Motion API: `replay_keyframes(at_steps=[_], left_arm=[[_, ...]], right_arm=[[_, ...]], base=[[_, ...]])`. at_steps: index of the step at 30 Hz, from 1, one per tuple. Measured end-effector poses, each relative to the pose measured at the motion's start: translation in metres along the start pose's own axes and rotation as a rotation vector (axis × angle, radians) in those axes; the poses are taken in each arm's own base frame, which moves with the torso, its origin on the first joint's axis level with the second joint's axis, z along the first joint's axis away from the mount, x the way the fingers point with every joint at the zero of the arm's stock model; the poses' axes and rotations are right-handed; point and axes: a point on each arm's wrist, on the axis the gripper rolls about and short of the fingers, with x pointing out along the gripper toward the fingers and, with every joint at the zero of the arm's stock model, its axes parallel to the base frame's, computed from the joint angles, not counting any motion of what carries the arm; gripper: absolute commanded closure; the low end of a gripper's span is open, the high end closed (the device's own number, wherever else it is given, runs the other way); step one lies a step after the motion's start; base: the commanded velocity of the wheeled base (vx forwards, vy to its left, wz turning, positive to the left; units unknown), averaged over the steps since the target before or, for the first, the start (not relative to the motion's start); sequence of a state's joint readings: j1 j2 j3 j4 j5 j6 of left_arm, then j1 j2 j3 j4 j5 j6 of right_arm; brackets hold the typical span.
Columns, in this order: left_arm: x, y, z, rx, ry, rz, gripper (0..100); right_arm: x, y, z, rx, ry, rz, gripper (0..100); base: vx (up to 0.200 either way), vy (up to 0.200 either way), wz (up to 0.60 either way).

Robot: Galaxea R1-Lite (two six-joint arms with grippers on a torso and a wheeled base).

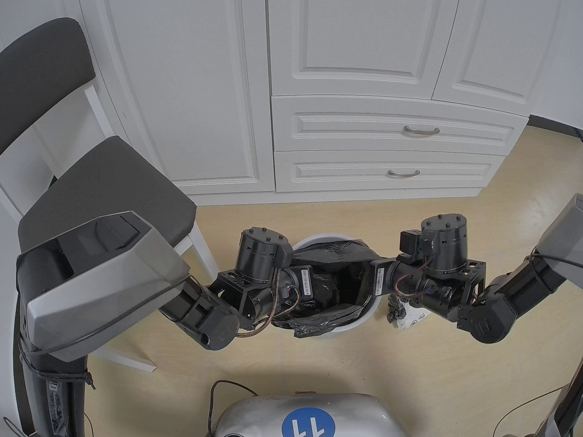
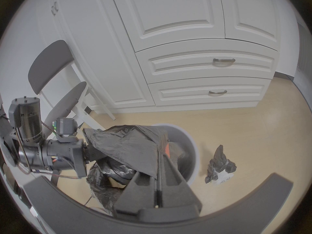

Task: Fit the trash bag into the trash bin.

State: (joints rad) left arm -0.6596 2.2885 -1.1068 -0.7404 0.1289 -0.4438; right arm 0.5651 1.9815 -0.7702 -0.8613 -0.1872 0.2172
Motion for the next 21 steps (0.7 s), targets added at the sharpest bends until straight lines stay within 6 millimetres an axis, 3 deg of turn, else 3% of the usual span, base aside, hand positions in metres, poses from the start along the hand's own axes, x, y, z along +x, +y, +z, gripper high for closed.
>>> replay_keyframes(at_steps=[5,15,21], left_arm=[[-0.009,0.011,0.007,0.039,-0.033,-0.017,100],[-0.048,0.044,-0.008,0.254,-0.011,-0.347,100],[-0.064,0.068,-0.012,0.356,-0.020,-0.373,100]], right_arm=[[0.004,-0.032,0.006,0.002,0.007,-0.013,100],[0.014,-0.055,0.009,0.015,0.001,-0.056,100],[0.024,-0.074,0.015,0.032,-0.020,-0.102,100]], base=[[0.000,0.000,0.00],[0.000,0.000,0.00],[0.000,0.000,0.00]])
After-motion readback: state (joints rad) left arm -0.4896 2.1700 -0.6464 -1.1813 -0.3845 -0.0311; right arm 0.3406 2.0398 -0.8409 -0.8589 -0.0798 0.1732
